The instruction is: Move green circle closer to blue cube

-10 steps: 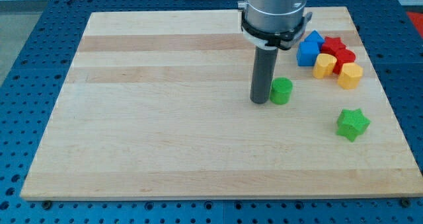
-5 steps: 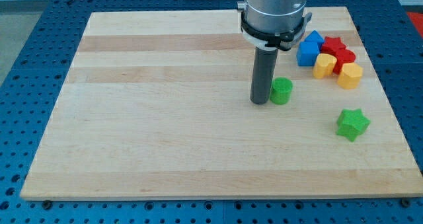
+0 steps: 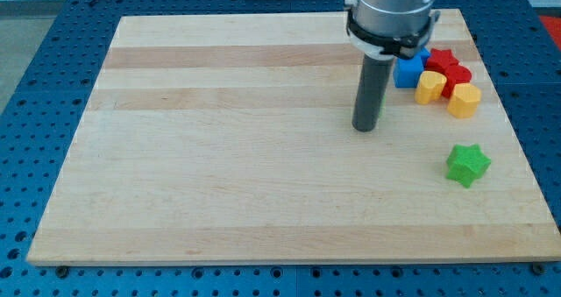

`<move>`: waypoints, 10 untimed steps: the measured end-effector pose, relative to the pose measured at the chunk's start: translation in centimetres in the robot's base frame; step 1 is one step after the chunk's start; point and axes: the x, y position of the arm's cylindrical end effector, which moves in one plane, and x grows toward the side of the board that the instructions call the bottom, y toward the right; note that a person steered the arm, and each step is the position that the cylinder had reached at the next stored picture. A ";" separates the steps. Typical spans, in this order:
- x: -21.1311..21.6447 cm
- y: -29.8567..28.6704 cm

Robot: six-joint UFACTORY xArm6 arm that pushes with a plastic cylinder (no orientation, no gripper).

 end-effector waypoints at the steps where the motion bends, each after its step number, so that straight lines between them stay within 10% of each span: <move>1: -1.3 -1.1; 10: -4.9 -0.5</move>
